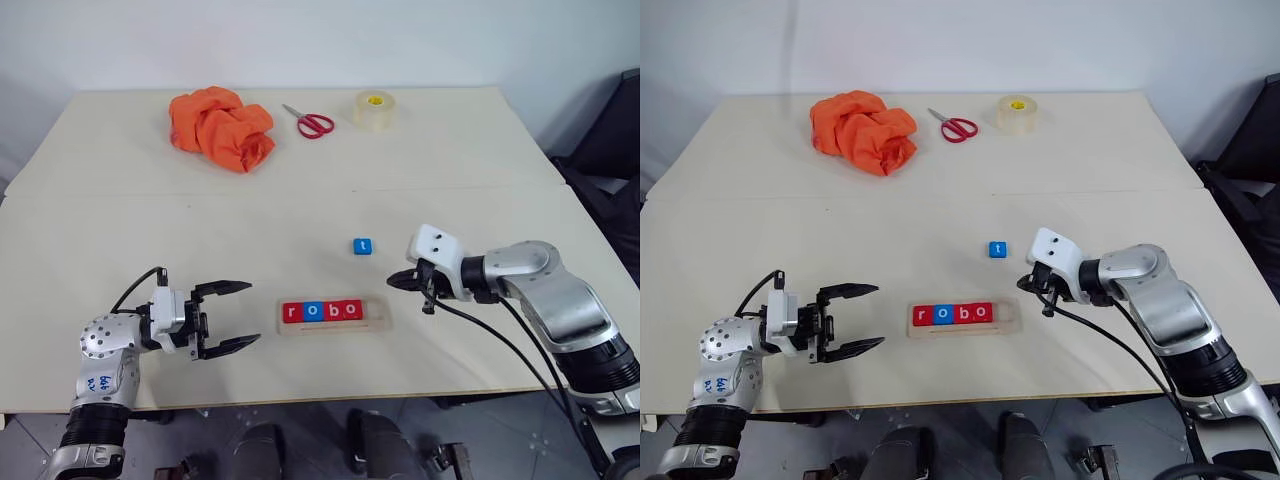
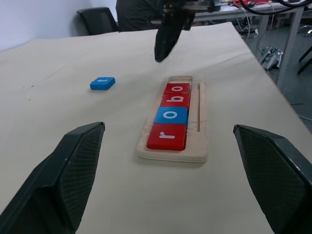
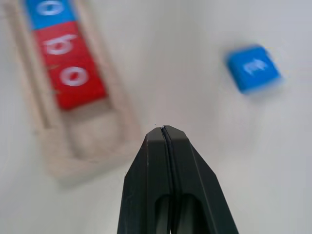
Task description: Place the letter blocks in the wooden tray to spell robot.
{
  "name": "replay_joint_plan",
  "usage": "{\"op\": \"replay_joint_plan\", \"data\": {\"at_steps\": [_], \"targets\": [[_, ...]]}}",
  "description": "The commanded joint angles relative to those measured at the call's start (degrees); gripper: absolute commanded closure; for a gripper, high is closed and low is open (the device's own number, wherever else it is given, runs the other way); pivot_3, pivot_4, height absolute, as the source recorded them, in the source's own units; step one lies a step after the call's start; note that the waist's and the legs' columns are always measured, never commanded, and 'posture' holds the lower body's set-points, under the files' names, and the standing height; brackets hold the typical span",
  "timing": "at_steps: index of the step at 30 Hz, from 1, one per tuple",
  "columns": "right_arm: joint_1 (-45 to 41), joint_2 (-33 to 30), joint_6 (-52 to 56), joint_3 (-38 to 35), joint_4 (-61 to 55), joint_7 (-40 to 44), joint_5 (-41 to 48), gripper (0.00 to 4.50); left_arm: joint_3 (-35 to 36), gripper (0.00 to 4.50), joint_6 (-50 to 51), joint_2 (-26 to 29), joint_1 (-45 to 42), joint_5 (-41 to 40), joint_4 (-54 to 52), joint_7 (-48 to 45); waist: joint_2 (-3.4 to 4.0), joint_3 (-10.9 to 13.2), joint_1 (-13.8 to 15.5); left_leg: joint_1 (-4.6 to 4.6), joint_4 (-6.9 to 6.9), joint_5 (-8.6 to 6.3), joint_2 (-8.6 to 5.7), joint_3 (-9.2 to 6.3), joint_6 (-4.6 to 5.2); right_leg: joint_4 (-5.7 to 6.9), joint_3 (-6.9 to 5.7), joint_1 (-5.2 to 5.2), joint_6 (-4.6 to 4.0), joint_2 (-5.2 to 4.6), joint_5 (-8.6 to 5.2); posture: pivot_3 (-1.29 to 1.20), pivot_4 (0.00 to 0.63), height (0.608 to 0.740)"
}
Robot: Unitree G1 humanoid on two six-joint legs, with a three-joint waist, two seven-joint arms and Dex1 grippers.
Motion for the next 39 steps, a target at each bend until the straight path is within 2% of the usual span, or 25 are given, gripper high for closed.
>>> {"op": "replay_joint_plan", "data": {"at_steps": [1,11,12,17,25,28,32,39], "targets": [[6.59,2.89,-0.43,-11.46,-3.56,-1.88,8.17,3.70,-0.03,0.00,-0.63,0.41,-1.67,-0.26,1.07,-1.36,0.00,0.00,0.18,0.00,-0.01,0.00,0.00,-0.01,0.00,0.00,-0.01,0.00,0.00,0.01,0.00,0.00,0.150,0.740],[18.38,0.22,-5.41,-21.10,-6.22,-5.37,9.45,0.13,-0.18,0.00,0.39,1.06,-6.07,0.03,5.26,-3.51,0.00,0.00,0.95,0.03,0.00,0.02,-0.01,0.01,0.02,0.02,0.02,0.02,0.04,0.04,0.02,0.00,0.150,0.740],[19.17,-0.07,-5.21,-21.84,-6.94,-5.82,9.66,0.03,-0.16,0.00,0.44,1.12,-6.61,0.11,5.77,-3.68,0.00,0.00,1.10,0.03,0.01,0.02,-0.01,0.01,0.02,0.02,0.02,0.02,0.04,0.04,0.02,0.00,0.150,0.740],[20.67,-0.11,-1.62,-22.65,-10.90,-10.79,9.95,0.03,-0.24,0.00,0.38,1.12,-8.16,0.45,7.14,-4.32,0.00,0.00,1.11,0.03,0.02,0.02,-0.02,0.02,0.02,0.02,0.03,0.03,0.05,0.04,0.03,0.00,0.150,0.740],[12.00,8.55,8.03,-16.09,-13.33,-25.08,9.37,0.03,-0.34,0.00,0.99,0.85,-6.68,-0.14,3.84,-4.45,0.00,0.00,1.11,0.03,0.02,0.03,-0.01,0.00,0.02,0.04,0.03,0.02,0.04,0.03,0.02,0.00,0.150,0.740],[7.45,14.99,9.32,-11.74,-11.22,-30.94,7.80,0.03,0.41,0.00,1.30,1.46,-4.42,-0.58,1.77,-4.39,0.01,0.00,0.81,0.03,0.01,0.03,0.00,0.01,0.02,0.05,0.04,0.01,0.03,0.04,0.02,0.00,0.150,0.740],[4.73,19.39,8.21,-7.02,-6.66,-36.02,3.76,0.03,1.21,0.00,2.05,1.93,-1.76,-0.91,-1.22,-3.28,0.00,0.00,0.86,0.02,0.00,0.03,0.00,0.00,0.02,0.07,0.04,0.00,0.01,0.04,0.00,0.00,0.150,0.740],[0.94,26.71,3.73,-5.45,3.63,-42.06,0.02,0.03,2.39,0.00,3.05,2.47,2.05,-1.27,-5.49,-1.24,0.00,0.00,0.99,-0.02,0.00,0.03,-0.03,0.01,0.03,0.04,0.03,0.01,0.02,-0.01,0.01,0.00,0.150,0.740]]}}
